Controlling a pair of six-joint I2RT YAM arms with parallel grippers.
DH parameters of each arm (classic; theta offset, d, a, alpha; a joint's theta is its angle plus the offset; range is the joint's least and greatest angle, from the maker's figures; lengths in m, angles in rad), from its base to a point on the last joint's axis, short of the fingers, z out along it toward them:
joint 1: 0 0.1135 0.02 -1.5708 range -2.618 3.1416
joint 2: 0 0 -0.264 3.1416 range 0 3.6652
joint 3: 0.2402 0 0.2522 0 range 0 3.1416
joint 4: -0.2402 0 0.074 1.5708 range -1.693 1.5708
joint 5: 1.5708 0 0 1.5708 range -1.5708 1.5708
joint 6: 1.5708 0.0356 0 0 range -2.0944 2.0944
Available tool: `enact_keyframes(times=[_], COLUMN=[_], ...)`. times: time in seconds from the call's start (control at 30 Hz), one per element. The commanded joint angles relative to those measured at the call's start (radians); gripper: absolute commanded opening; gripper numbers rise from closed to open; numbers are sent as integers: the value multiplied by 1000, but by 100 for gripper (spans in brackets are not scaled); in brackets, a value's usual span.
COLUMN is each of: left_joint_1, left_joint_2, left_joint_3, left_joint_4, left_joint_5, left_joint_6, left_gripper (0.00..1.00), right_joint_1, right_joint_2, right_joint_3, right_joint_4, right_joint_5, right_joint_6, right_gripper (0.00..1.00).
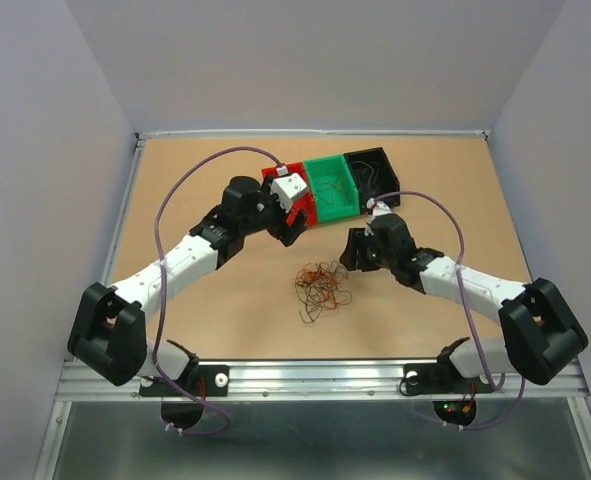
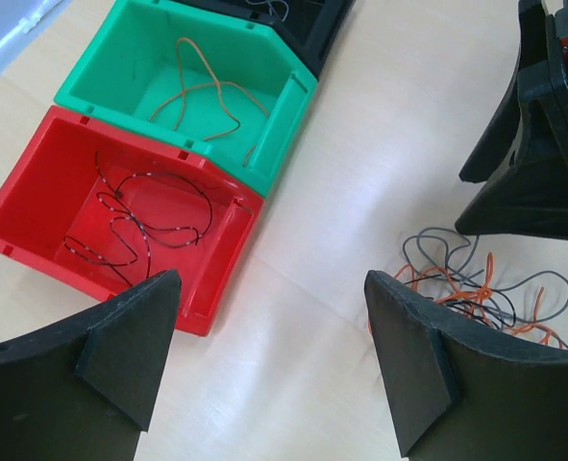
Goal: Untangle the cables
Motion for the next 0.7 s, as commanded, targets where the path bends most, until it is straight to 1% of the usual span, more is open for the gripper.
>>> enact_keyframes(times=[0.0,0.1,0.13,0.3,0.4,0.43,0.47,0.53,0.63,0.67], left_joint_1=[-10,-16,-21,-33,-33,-33,-32,-32,-33,-32], left_joint_2=[-3,11,12,12,0,-4,-8,-17,-24,-26], left_joint_3=[-14,-19,-19,-20,-26,-28,-31,-35,-43,-46], left_joint_4=[56,62,62,65,71,73,77,83,86,86], left_joint_5=[17,17,17,-16,-28,-29,-29,-25,13,21], left_joint_6=[40,42,43,46,48,46,46,51,61,65], left_gripper=[89,88,88,86,86,86,86,86,86,86], right_joint_1=[22,45,50,66,70,71,71,71,71,71], right_joint_2=[-30,-12,-6,48,51,40,30,1,-125,-125], right_joint_3=[-41,-42,-42,-31,-21,-16,-9,1,30,39], right_joint_4=[115,133,135,144,148,150,150,148,144,141], right_joint_5=[-32,-47,-47,-43,-60,-69,-72,-101,-133,-142], right_joint_6=[73,89,92,103,103,95,90,72,58,57], right_gripper=[56,54,51,47,26,9,2,1,1,0])
